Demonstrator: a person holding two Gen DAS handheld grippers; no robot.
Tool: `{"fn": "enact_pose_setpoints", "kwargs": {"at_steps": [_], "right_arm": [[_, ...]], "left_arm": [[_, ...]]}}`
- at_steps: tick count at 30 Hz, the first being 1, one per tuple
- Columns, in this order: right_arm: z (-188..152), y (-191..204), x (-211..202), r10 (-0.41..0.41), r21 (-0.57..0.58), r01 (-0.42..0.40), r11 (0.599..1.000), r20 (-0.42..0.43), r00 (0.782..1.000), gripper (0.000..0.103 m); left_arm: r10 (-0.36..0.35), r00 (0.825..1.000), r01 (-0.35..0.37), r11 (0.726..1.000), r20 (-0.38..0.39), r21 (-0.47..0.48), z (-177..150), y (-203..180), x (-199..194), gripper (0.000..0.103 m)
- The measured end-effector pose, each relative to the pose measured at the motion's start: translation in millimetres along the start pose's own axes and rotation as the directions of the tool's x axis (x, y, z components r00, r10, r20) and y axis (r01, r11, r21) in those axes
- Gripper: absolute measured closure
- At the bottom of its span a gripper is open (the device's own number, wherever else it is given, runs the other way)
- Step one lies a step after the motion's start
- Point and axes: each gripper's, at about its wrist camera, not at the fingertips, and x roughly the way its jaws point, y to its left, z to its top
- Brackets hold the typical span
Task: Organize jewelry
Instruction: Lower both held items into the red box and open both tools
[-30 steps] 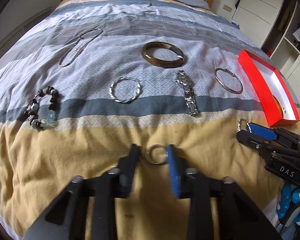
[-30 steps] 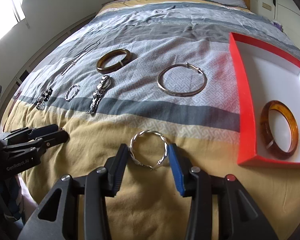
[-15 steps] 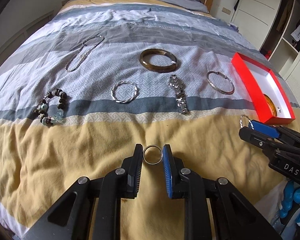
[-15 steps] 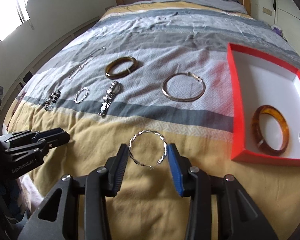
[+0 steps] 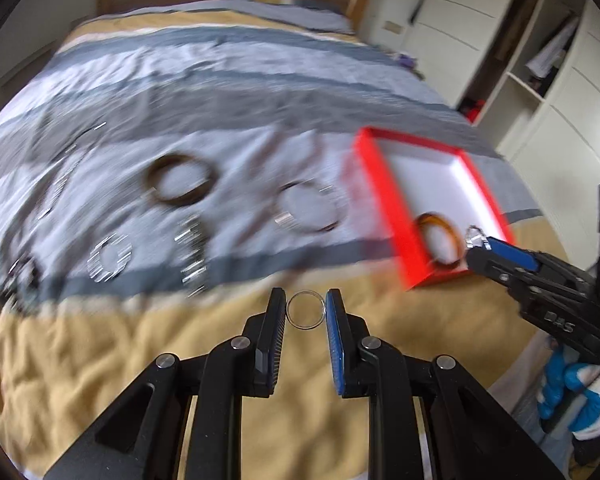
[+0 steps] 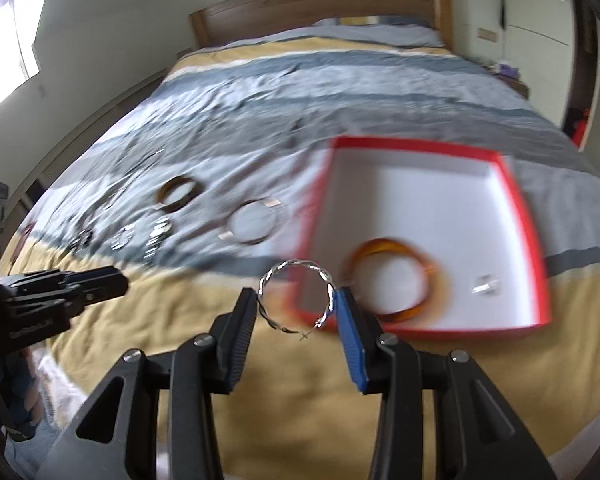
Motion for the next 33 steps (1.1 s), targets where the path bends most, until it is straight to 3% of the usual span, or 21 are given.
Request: {"fn": "enact_pose_setpoints", "kwargs": {"at_steps": [6, 11, 20, 30, 33], "right_arm": [[21, -74, 7, -0.093, 0.042, 0.093, 0.995, -0.014, 0.996, 0.064], [33, -109, 29, -0.110, 0.024, 0.111, 0.993, -0.065, 0.992, 0.064], [33, -131, 65, -0.094, -0.047, 0.088, 0.995, -0.144, 0.985, 0.064], [27, -118, 75, -0.141, -0.144, 0.119, 0.982, -0.157, 0.978, 0.063], [26, -119, 72, -0.140, -0.141, 0.117, 0.983, -0.167, 0.976, 0.063]], "left_arm": [[-0.078, 0.997, 0.078, 0.991, 0.000, 0.109, 48, -68, 37, 0.083], [-0.094, 0.995, 0.098, 0.984, -0.035, 0.149, 74, -109, 85, 0.083], [-0.098, 0.982, 0.128, 0.975, -0.163, 0.180, 49, -131, 140, 0.083], [-0.010, 0.987, 0.054, 0.961, -0.158, 0.272, 40, -140, 150, 0.081], [-0.027, 0.987, 0.069, 0.962, -0.160, 0.264, 40, -139, 146, 0.070]]}}
